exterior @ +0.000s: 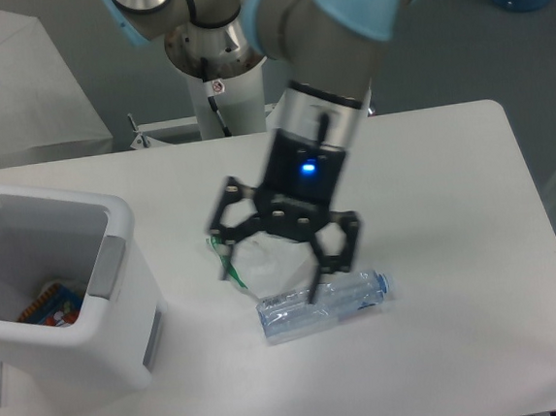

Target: Open the trash can

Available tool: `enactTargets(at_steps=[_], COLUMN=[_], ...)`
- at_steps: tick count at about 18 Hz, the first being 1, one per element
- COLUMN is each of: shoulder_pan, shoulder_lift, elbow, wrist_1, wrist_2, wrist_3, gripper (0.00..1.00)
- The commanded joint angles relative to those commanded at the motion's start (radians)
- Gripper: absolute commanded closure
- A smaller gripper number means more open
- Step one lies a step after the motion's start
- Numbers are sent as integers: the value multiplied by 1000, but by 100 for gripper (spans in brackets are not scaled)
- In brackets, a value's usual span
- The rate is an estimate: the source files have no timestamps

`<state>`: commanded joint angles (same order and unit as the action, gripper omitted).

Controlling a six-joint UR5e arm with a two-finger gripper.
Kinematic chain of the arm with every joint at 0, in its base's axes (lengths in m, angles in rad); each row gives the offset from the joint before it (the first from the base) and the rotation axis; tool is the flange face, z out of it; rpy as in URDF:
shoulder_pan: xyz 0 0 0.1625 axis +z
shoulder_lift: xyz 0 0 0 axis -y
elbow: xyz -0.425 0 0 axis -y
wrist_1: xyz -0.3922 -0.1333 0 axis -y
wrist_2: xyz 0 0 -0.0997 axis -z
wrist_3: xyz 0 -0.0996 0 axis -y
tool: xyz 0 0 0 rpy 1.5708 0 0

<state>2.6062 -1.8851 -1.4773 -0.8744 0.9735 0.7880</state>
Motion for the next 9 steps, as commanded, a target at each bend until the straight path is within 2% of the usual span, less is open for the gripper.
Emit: enactTargets(at_steps=[3, 9], shoulder_pan=[11, 11], shoulder_lift=[-48, -146], elbow=[12, 75], wrist_1=[0, -18], wrist_2=[167, 332], wrist_3=[103, 198], gripper=[0, 0])
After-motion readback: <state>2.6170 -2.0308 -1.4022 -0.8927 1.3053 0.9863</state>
